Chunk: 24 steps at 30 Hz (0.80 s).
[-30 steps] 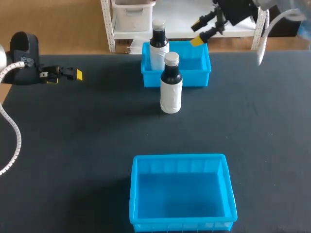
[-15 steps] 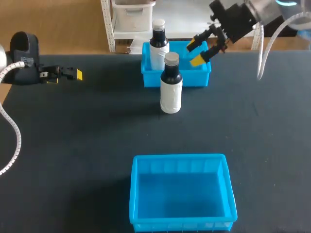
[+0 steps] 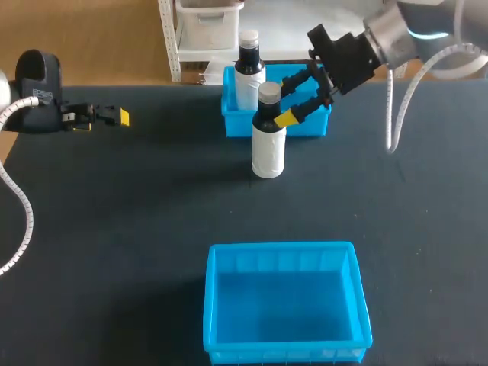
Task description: Pick up the bottle, and place it in the far bin if it is heavy, or in the near bin if it is light.
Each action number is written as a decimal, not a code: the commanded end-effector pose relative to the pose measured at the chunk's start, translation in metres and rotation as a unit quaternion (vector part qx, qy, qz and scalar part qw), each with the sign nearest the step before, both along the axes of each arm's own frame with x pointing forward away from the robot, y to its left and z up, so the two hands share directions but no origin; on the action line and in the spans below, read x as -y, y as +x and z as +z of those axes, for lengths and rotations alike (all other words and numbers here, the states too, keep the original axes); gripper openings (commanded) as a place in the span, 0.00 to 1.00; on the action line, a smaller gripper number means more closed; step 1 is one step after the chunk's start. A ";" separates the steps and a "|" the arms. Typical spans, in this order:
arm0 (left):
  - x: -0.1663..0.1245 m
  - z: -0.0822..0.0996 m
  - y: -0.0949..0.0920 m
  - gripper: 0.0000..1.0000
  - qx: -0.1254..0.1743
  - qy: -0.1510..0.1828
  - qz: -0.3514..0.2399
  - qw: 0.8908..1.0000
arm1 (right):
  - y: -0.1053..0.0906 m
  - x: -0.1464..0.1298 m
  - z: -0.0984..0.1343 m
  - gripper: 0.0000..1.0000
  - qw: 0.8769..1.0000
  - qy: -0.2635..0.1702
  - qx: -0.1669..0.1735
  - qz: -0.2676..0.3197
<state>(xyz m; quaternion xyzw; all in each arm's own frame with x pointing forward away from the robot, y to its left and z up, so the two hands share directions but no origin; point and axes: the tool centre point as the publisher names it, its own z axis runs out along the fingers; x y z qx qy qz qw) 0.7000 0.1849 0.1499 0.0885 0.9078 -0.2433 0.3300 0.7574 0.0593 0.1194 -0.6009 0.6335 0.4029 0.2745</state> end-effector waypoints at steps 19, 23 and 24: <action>0.000 0.000 0.000 1.00 0.000 0.000 0.000 1.000 | -0.008 -0.020 -0.001 0.95 0.998 0.010 0.028 -0.052; 0.000 0.000 0.000 1.00 0.000 0.000 0.000 1.000 | -0.008 -0.020 -0.002 0.89 0.998 0.011 0.026 -0.052; 0.000 0.000 0.000 1.00 0.000 0.000 0.000 1.000 | -0.008 -0.021 -0.002 0.87 0.998 0.011 0.025 -0.052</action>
